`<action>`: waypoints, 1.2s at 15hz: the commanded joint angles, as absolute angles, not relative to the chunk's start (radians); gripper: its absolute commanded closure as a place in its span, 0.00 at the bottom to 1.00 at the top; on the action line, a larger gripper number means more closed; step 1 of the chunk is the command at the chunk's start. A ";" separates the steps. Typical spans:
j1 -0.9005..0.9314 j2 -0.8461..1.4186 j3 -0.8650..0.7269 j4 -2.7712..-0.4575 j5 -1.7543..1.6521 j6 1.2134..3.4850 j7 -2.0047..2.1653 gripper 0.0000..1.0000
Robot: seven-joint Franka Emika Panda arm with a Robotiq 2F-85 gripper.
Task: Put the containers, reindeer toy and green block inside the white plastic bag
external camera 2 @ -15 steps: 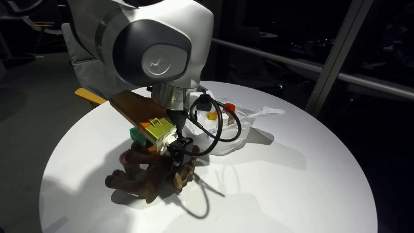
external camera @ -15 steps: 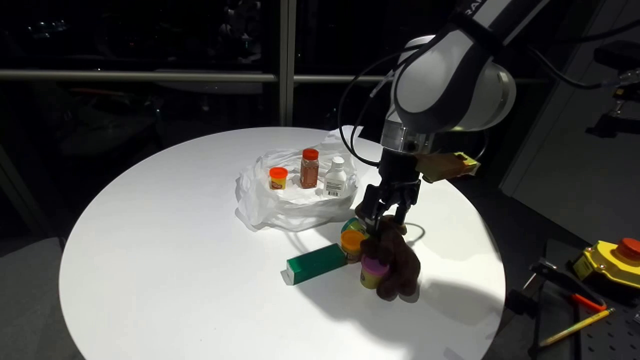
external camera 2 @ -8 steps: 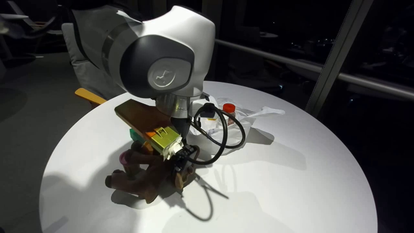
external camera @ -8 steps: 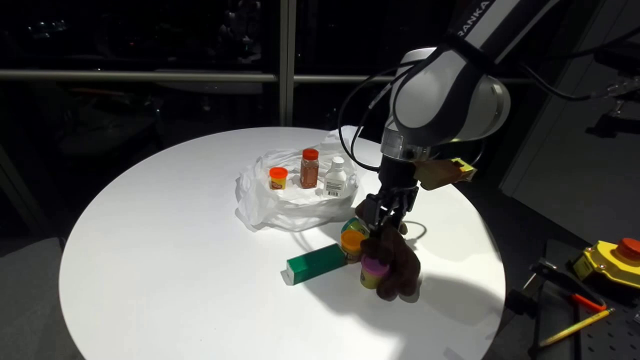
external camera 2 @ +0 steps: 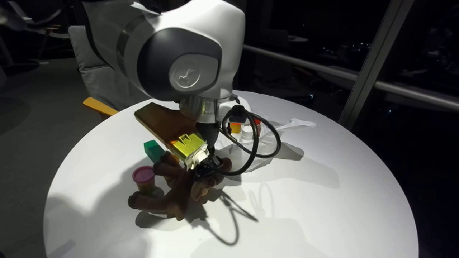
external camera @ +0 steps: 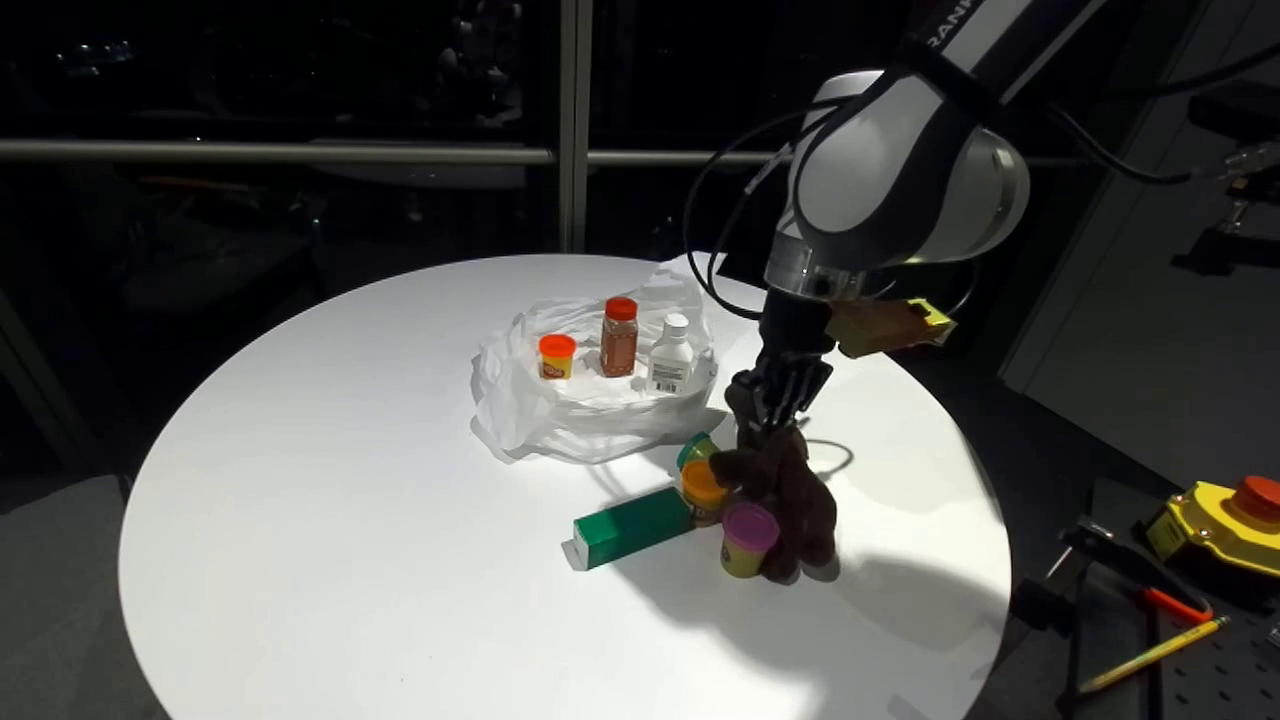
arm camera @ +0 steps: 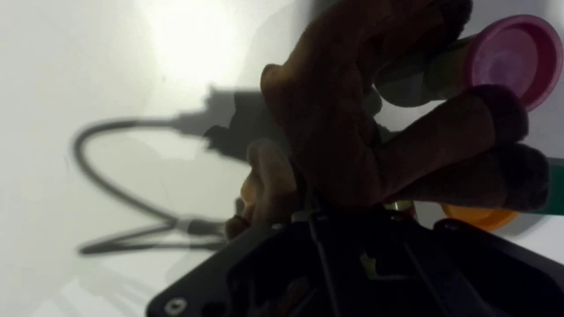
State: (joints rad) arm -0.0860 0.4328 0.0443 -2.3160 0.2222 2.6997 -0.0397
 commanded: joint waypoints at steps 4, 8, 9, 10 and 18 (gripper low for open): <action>-0.084 0.144 -0.010 -2.383 0.215 2.628 0.031 0.93; -0.069 0.129 0.015 -2.266 0.271 2.578 -0.004 0.93; -0.062 0.133 0.023 -2.241 0.287 2.576 -0.007 0.93; -0.055 0.146 0.031 -2.215 0.302 2.585 -0.013 0.93; 0.028 0.336 0.041 -2.083 0.177 2.913 0.037 0.93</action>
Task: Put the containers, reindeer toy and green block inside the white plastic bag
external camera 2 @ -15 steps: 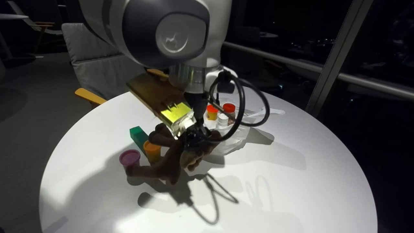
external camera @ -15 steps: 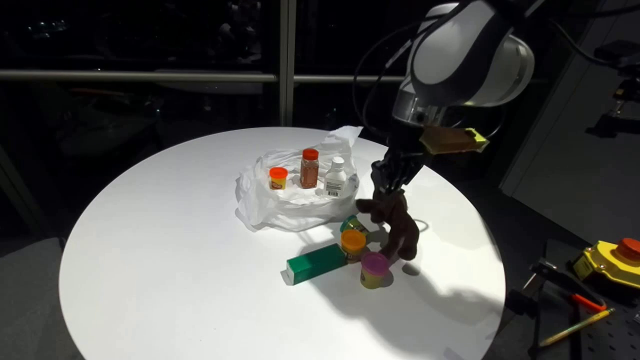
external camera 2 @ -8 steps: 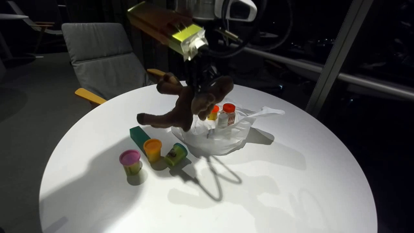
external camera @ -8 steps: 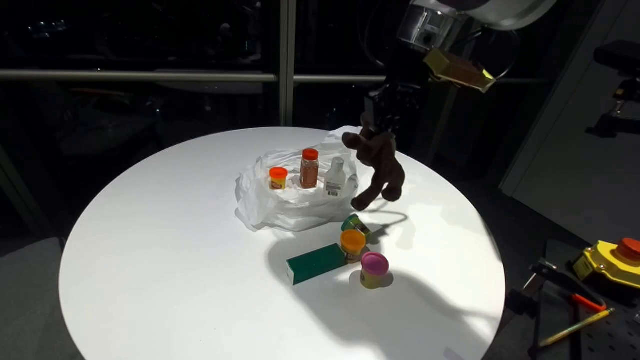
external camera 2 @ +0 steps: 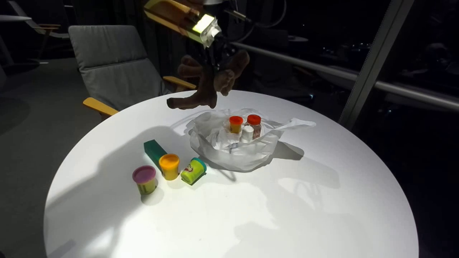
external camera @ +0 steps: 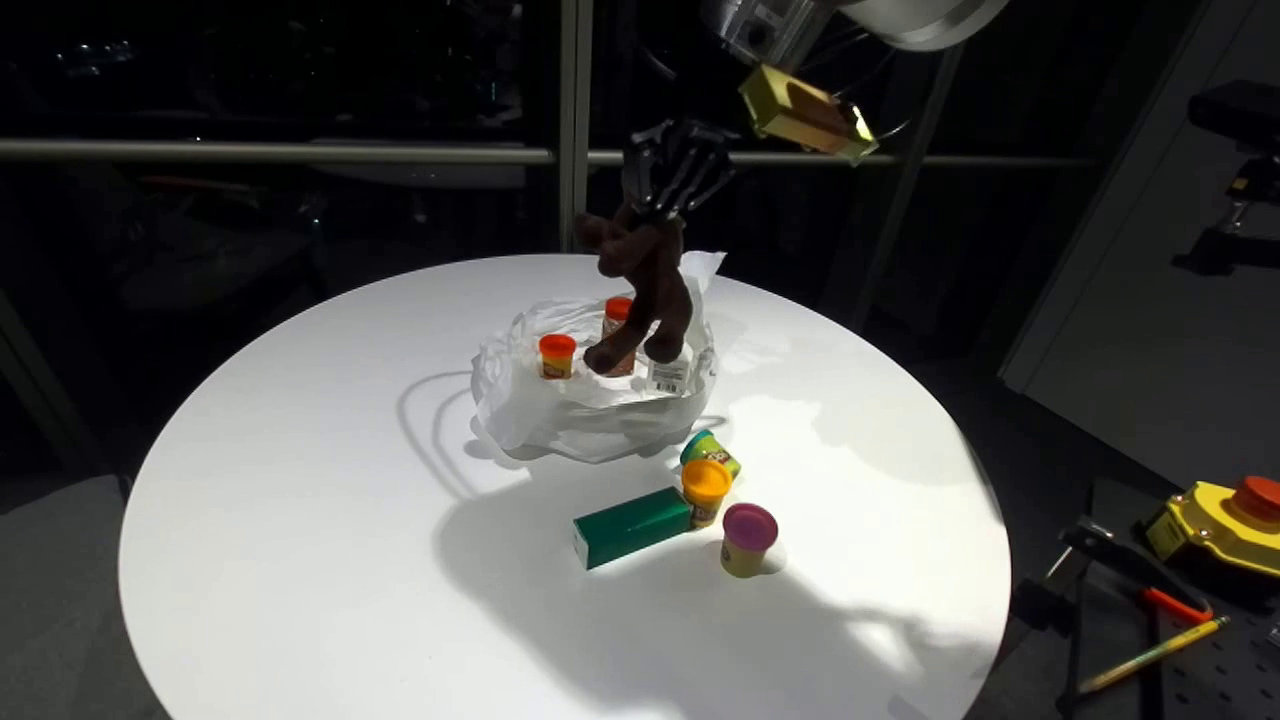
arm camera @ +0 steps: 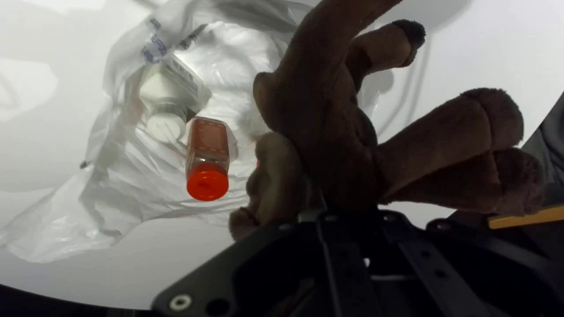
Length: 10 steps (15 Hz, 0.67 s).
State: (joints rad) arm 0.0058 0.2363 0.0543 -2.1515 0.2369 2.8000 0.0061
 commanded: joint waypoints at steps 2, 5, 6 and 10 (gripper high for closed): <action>0.048 0.405 0.013 -2.051 0.122 2.995 0.059 0.93; 0.101 0.492 -0.062 -1.998 0.052 3.099 0.104 0.93; 0.134 0.520 -0.102 -1.978 0.050 3.123 0.112 0.93; 0.176 0.598 -0.160 -1.921 0.051 3.137 0.130 0.93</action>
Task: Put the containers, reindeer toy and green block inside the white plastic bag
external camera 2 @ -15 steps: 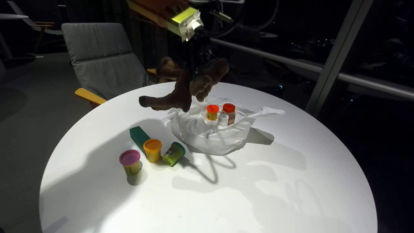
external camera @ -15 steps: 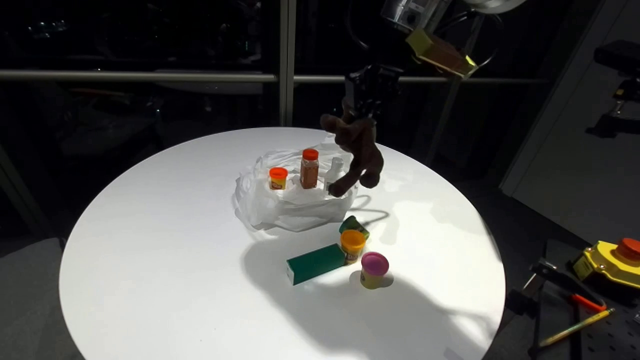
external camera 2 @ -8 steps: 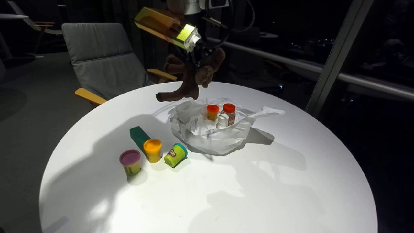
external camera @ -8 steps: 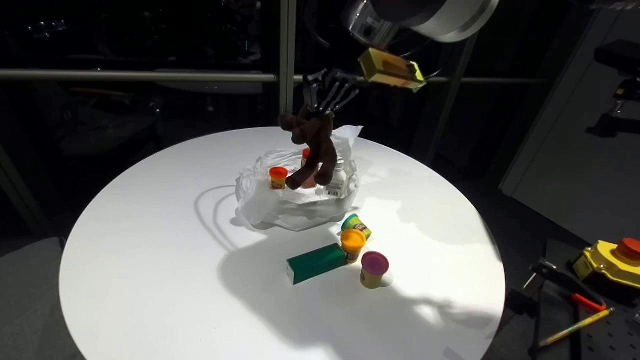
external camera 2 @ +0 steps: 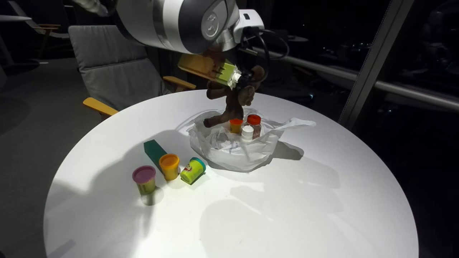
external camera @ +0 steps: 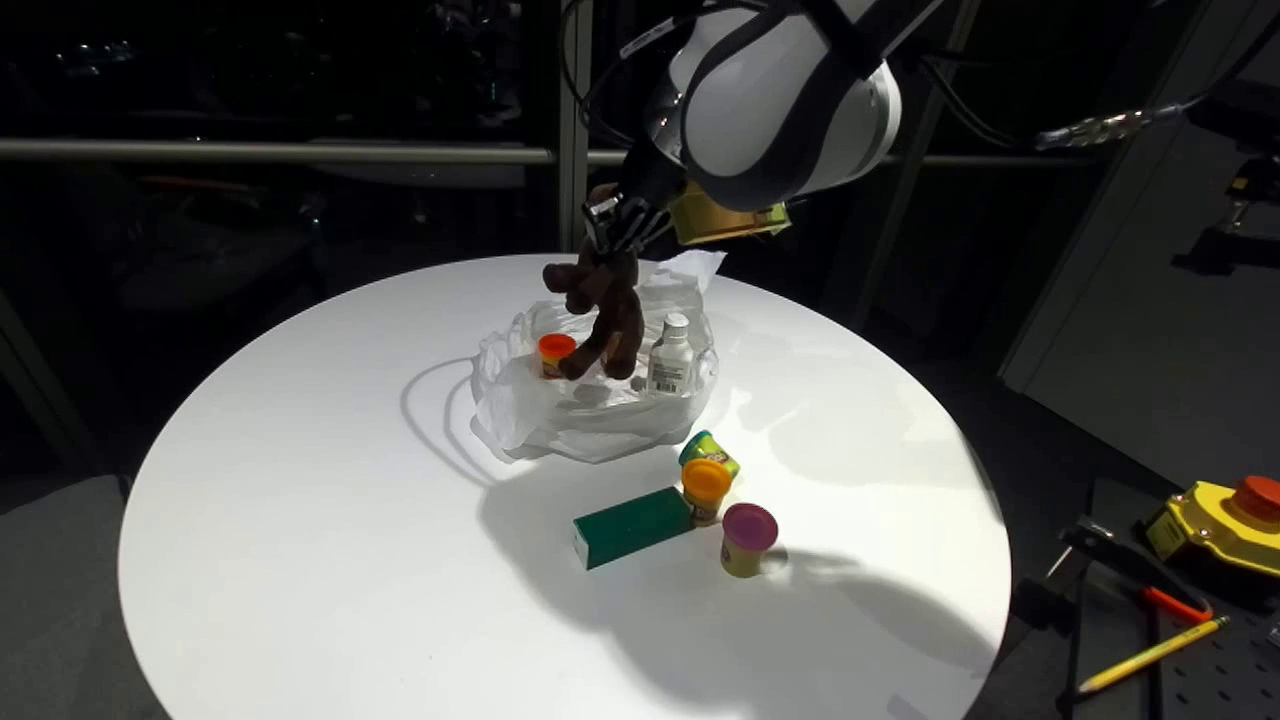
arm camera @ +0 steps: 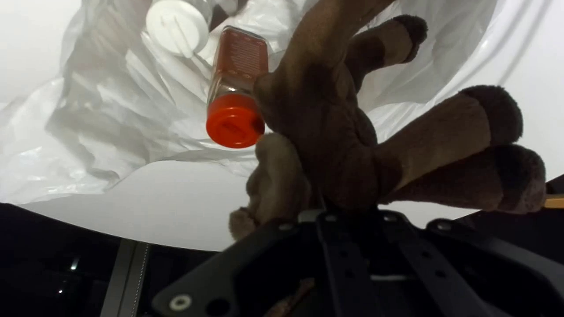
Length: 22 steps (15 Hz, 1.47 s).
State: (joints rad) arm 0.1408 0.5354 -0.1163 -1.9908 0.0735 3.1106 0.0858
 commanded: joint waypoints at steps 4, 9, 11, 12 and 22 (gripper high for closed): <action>0.217 0.652 -0.201 -1.885 0.048 3.144 0.143 0.93; 0.293 0.719 -0.277 -1.838 0.032 3.150 0.152 0.93; 0.314 0.743 -0.292 -1.822 0.032 3.142 0.152 0.93; 0.320 0.754 -0.295 -1.815 0.032 3.138 0.151 0.93; 0.378 0.871 -0.366 -1.726 0.019 3.037 0.161 0.93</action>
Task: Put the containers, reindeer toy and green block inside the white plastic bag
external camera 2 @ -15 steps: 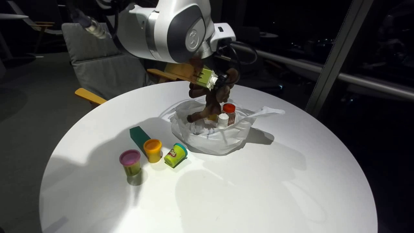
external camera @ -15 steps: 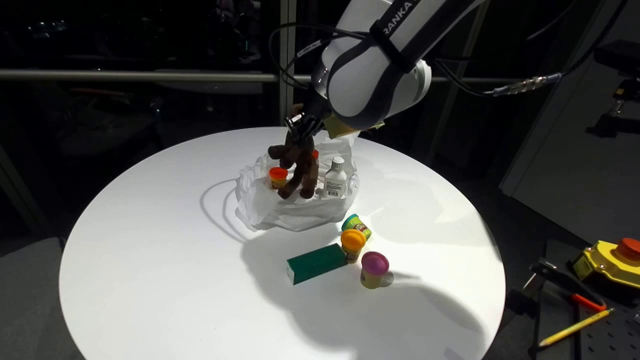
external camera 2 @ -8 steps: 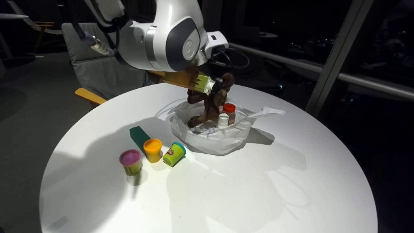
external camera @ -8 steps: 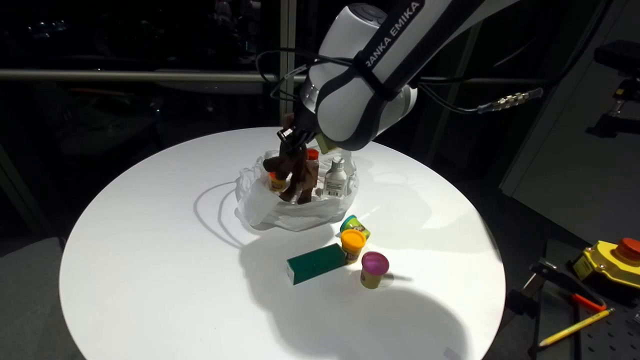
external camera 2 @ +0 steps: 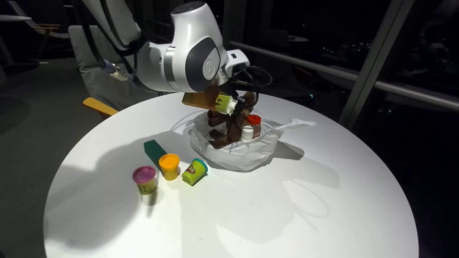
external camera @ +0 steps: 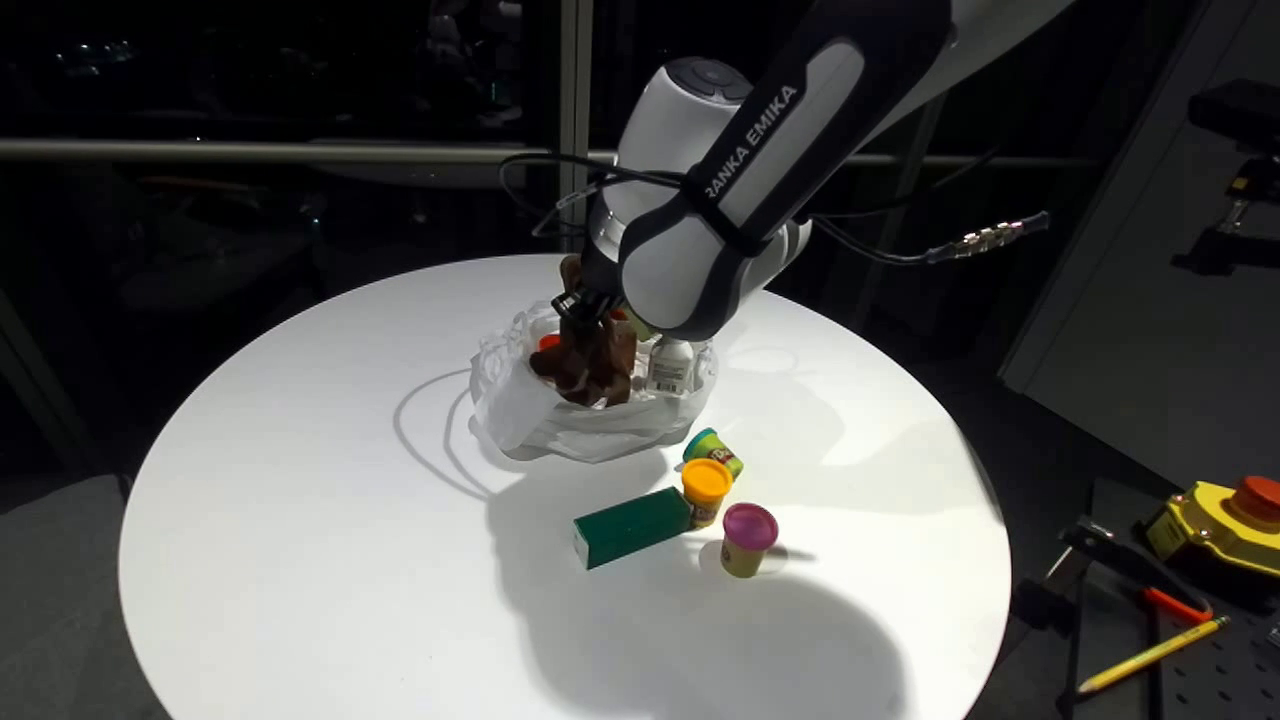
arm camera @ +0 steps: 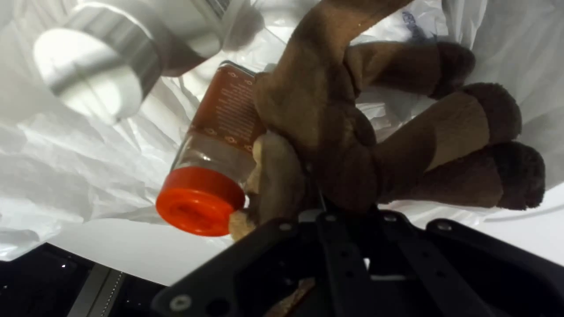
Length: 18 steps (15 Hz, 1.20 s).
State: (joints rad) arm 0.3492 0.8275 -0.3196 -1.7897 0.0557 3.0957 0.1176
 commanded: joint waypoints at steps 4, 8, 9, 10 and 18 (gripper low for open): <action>0.363 0.854 -0.349 -1.715 -0.009 2.972 0.167 0.49; 0.328 0.784 -0.300 -1.749 -0.019 2.952 0.153 0.18; 0.320 0.762 -0.290 -1.764 -0.018 2.954 0.150 0.11; 0.312 0.737 -0.279 -1.780 -0.017 2.951 0.147 0.03; 0.227 0.482 -0.188 -1.997 -0.012 2.866 0.118 0.00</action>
